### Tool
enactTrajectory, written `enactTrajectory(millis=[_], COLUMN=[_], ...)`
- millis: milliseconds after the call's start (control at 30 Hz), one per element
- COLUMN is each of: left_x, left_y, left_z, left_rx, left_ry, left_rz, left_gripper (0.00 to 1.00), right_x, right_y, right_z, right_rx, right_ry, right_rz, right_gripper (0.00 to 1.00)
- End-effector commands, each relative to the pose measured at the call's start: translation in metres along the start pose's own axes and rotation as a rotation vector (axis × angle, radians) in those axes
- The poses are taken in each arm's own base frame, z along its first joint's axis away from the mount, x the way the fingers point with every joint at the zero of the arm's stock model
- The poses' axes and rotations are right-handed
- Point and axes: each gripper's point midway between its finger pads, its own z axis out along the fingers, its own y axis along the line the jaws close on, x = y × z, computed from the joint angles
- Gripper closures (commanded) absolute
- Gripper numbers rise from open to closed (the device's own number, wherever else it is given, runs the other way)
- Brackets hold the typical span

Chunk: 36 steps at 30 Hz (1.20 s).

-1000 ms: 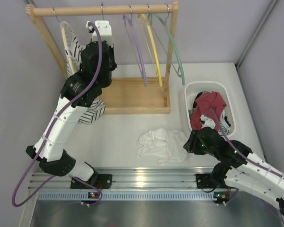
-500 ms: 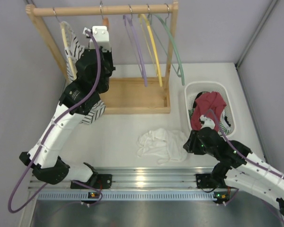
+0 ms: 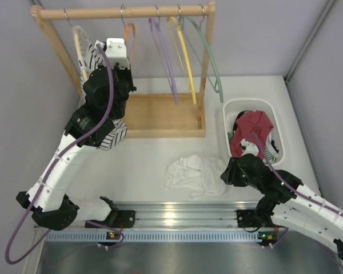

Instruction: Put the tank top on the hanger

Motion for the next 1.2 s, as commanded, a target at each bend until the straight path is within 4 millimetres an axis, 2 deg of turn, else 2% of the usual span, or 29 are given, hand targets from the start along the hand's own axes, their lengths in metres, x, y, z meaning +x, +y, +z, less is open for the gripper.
enactTrajectory(millis=[0, 267, 433, 467, 567, 600, 667, 700, 733, 767, 800, 867, 1033, 1167], left_x=[-0.032, -0.036, -0.027, -0.022, -0.005, 0.013, 0.025, 0.049, 0.058, 0.058, 0.077, 0.095, 0.129, 0.149], left_y=[0.009, 0.015, 0.017, 0.017, 0.013, 0.009, 0.007, 0.003, 0.002, 0.009, 0.005, 0.010, -0.011, -0.025], left_z=[-0.016, -0.035, -0.048, -0.056, -0.073, -0.077, -0.094, -0.098, -0.104, -0.118, -0.124, -0.140, -0.169, -0.185], left_rx=[0.027, 0.077, 0.117, 0.148, 0.233, 0.258, 0.325, 0.350, 0.372, 0.388, 0.418, 0.445, 0.611, 0.714], left_ry=[-0.114, -0.146, -0.115, -0.098, -0.054, 0.004, 0.031, 0.093, 0.110, 0.092, 0.128, 0.147, 0.233, 0.305], left_rz=[-0.095, -0.110, -0.107, -0.099, -0.079, -0.077, -0.083, -0.070, -0.072, -0.091, -0.093, -0.104, -0.152, -0.152], left_gripper=[1.00, 1.00, 1.00, 1.00, 1.00, 1.00, 1.00, 1.00, 1.00, 1.00, 1.00, 1.00, 1.00, 1.00], right_x=[-0.002, -0.003, -0.004, -0.006, -0.005, -0.003, 0.001, 0.006, 0.008, 0.011, 0.014, 0.019, 0.031, 0.056], right_y=[0.006, 0.007, 0.008, 0.010, 0.012, 0.013, 0.013, 0.013, 0.012, 0.012, 0.012, 0.010, 0.017, 0.035], right_z=[0.001, 0.003, 0.004, 0.003, 0.003, 0.003, 0.004, 0.005, 0.005, 0.006, 0.006, 0.006, 0.011, 0.027], right_rx=[-0.029, -0.027, -0.023, -0.028, -0.028, -0.036, -0.036, -0.041, -0.041, -0.044, -0.048, -0.042, -0.074, -0.120], right_ry=[-0.016, -0.016, -0.013, -0.015, -0.001, 0.009, 0.029, 0.051, 0.058, 0.070, 0.083, 0.098, 0.138, 0.192], right_rz=[-0.020, -0.030, -0.035, -0.036, -0.044, -0.046, -0.054, -0.059, -0.059, -0.063, -0.065, -0.068, -0.058, -0.041], right_gripper=[0.59, 0.59, 0.59, 0.59, 0.59, 0.60, 0.61, 0.62, 0.63, 0.64, 0.63, 0.63, 0.64, 0.66])
